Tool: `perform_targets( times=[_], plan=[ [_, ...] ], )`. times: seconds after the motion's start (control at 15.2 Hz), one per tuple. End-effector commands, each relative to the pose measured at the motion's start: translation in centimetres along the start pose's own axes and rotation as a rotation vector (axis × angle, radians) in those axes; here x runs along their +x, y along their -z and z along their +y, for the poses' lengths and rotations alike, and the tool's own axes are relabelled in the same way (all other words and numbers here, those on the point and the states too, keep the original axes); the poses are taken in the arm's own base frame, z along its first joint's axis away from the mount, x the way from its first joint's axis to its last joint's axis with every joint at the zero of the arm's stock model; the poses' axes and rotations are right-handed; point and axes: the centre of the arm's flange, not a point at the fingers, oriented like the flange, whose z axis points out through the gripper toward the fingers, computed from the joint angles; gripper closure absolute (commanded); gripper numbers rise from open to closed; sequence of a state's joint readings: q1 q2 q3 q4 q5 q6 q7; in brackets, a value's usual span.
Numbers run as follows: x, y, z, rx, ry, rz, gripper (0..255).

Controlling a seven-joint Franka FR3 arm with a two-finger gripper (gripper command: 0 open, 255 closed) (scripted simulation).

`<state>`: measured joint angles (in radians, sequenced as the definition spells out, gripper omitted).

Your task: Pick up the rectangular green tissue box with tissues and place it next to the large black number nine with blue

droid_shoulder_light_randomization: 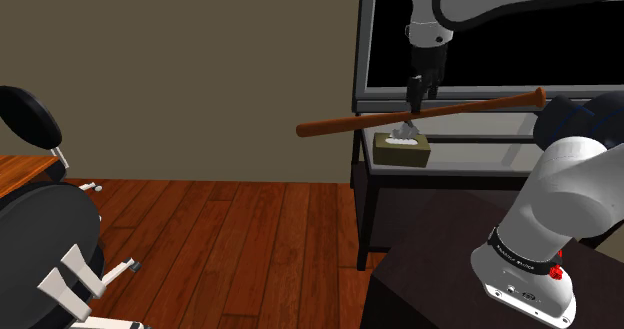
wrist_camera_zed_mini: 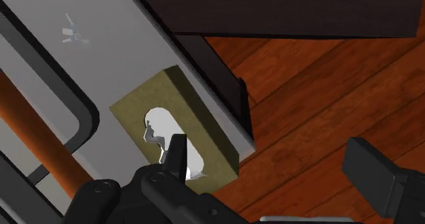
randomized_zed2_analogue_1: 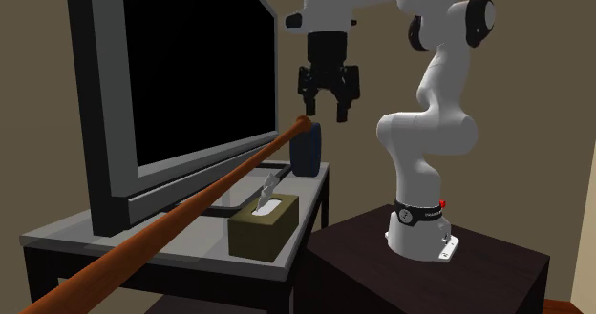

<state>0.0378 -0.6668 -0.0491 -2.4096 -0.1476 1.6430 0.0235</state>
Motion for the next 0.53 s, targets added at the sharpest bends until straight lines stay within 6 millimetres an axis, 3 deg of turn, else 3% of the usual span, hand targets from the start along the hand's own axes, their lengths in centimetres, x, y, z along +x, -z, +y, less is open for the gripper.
perform_targets(
  times=[0.0, 0.46],
  plan=[
    [0.8, -2.3, -0.3, -0.072, 0.057, -0.010, 0],
    [4.8, -10.1, 0.5, -0.313, 0.242, -0.052, 0]
  ],
)
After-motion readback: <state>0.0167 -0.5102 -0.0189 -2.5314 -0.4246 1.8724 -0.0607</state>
